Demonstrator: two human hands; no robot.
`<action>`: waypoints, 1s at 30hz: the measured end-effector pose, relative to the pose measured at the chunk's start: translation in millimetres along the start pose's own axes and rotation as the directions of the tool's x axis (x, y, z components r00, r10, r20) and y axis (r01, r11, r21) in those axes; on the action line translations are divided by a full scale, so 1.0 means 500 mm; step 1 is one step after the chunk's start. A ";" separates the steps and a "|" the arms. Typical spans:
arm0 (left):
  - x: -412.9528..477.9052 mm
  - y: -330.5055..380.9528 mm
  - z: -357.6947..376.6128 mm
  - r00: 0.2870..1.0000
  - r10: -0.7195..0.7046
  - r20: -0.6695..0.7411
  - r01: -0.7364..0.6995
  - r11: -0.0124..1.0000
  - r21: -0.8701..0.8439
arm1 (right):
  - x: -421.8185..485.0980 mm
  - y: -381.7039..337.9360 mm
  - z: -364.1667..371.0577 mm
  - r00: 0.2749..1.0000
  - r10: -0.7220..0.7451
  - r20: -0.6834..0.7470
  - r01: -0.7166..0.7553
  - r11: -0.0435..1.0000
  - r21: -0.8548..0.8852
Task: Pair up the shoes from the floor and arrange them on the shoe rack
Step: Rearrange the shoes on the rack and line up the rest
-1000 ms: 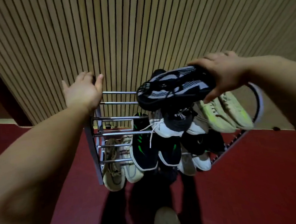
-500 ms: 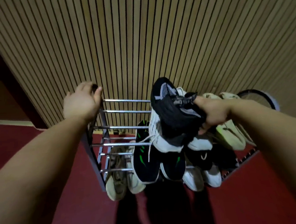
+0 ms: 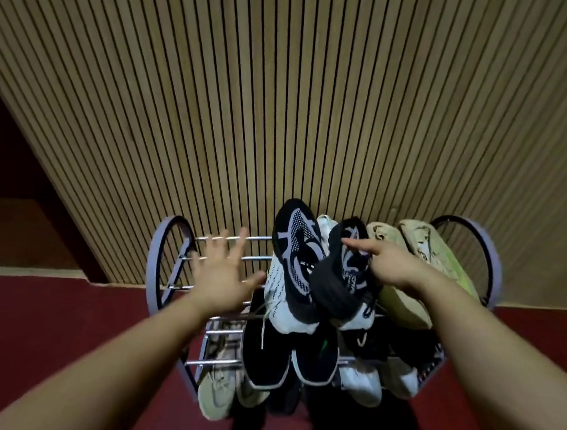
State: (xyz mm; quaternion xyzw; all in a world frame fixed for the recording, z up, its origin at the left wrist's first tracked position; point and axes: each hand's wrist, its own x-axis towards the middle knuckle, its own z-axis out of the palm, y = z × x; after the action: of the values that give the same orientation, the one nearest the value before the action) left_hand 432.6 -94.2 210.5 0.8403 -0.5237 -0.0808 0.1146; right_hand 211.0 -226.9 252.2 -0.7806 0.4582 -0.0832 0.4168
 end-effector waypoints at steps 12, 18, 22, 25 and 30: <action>-0.034 0.102 0.110 0.958 0.209 0.197 -0.189 0.975 -0.113 | -0.015 0.033 0.096 0.933 -0.017 -0.359 0.049 0.995 0.081; -0.051 0.117 0.114 0.969 0.197 0.151 -0.166 0.967 -0.191 | -0.014 0.121 0.062 0.991 -0.106 -0.083 0.069 0.928 -0.367; -0.031 0.138 0.108 0.979 0.122 0.166 -0.059 0.938 -0.341 | -0.002 0.130 0.099 0.987 -0.085 -0.134 0.024 0.916 -0.401; -0.009 0.162 0.103 0.992 0.035 0.123 0.021 0.907 -0.421 | 0.000 0.129 0.100 0.988 -0.070 -0.141 0.011 0.922 -0.387; 0.006 0.184 0.102 0.990 0.032 0.137 0.041 0.865 -0.501 | -0.002 0.138 0.097 0.988 -0.075 -0.132 0.024 0.937 -0.350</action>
State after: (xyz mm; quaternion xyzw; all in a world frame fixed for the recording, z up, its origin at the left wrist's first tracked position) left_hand 341.6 -141.7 187.1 0.7748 -0.4895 -0.2737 0.2917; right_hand 190.5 -214.2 171.1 -0.8452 0.4746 -0.0673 0.2365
